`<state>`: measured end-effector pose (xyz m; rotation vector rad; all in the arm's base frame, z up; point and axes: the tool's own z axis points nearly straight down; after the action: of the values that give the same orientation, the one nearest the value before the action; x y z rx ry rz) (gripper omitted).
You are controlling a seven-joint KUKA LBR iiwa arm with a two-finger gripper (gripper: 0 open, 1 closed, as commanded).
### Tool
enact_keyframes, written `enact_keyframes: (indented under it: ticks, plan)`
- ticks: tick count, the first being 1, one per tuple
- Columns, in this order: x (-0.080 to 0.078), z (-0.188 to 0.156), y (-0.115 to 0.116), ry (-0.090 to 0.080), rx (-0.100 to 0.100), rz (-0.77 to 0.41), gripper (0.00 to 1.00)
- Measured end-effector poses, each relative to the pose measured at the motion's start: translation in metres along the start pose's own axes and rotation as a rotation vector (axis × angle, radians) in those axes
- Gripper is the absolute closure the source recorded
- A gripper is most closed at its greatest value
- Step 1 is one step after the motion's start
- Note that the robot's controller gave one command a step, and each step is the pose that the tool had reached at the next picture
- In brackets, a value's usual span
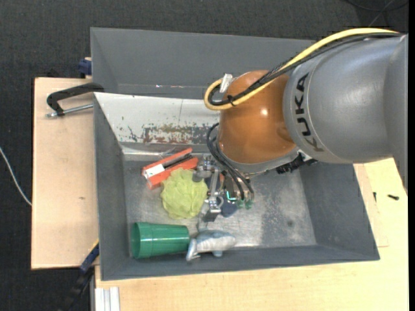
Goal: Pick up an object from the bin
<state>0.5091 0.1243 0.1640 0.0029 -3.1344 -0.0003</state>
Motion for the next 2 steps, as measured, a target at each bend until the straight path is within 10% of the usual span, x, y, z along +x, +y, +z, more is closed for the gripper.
enact_keyframes:
  ticks: [2]
  plan:
    - [-0.022, 0.045, -0.007, -0.018, -0.002, -0.028, 0.00]
